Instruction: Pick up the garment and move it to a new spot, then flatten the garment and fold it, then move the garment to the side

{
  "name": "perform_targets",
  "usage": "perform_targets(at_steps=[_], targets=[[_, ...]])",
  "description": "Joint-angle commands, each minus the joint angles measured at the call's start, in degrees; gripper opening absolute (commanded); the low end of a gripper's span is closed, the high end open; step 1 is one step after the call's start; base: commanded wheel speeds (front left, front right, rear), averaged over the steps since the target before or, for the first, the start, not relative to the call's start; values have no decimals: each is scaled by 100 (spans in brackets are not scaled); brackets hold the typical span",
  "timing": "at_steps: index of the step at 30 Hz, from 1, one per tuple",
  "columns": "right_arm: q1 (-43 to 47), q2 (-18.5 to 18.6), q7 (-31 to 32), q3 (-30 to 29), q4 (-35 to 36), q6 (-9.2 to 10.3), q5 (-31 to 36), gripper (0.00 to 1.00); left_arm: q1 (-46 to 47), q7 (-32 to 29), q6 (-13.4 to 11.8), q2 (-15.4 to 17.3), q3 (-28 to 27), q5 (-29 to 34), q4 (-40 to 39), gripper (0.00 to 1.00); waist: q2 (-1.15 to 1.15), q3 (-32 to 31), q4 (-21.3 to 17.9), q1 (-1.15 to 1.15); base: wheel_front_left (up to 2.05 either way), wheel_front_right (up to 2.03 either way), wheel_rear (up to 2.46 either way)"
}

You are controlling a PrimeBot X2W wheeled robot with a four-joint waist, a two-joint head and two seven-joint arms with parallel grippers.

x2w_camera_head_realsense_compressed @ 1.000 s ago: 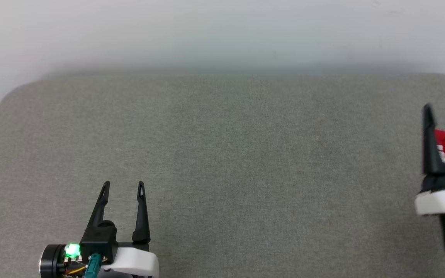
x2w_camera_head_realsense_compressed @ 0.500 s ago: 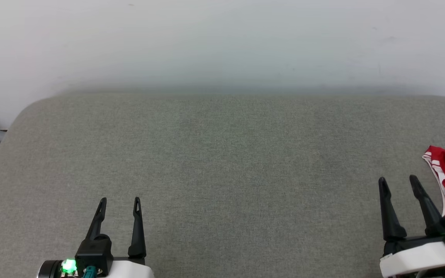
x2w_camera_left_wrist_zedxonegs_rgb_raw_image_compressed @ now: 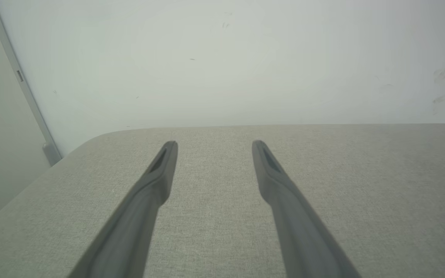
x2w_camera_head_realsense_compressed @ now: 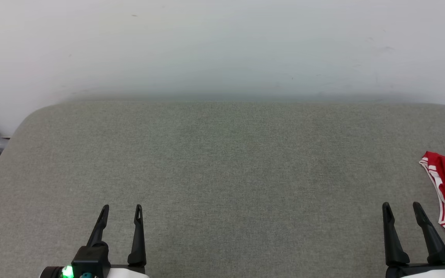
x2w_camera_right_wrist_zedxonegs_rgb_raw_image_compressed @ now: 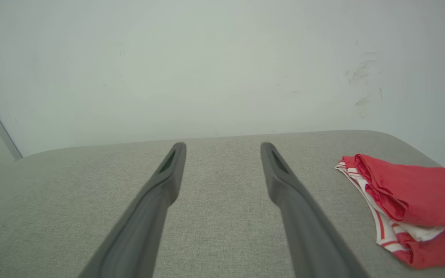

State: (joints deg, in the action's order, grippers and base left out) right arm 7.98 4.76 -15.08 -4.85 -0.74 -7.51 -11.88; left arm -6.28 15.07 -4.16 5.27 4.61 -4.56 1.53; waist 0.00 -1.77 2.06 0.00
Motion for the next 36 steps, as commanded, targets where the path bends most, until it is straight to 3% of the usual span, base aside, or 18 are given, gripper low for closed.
perform_targets(at_steps=[1,10,11,17,36], targets=[[89,-45,-9,-13,27,5,-24,100,-44,12,15,-7,-30,22,1,100,0,-5,5,0,0,0,0],[165,-73,-9,18,9,5,34,100,-72,12,122,-63,-83,48,50,100,0,-4,6,0,0,0,0],[120,-48,0,16,11,0,25,0,-34,0,113,-52,-89,31,49,0,0,-5,6,0,0,0,0],[156,-65,21,30,-290,-1,-40,0,-135,-42,120,-58,-89,-40,353,0,0,-3,5,0,0,0,0],[-243,-64,514,21,-537,0,-2046,0,222,-556,378,-97,-336,-2197,573,0,0,27,-27,0,0,0,0]])
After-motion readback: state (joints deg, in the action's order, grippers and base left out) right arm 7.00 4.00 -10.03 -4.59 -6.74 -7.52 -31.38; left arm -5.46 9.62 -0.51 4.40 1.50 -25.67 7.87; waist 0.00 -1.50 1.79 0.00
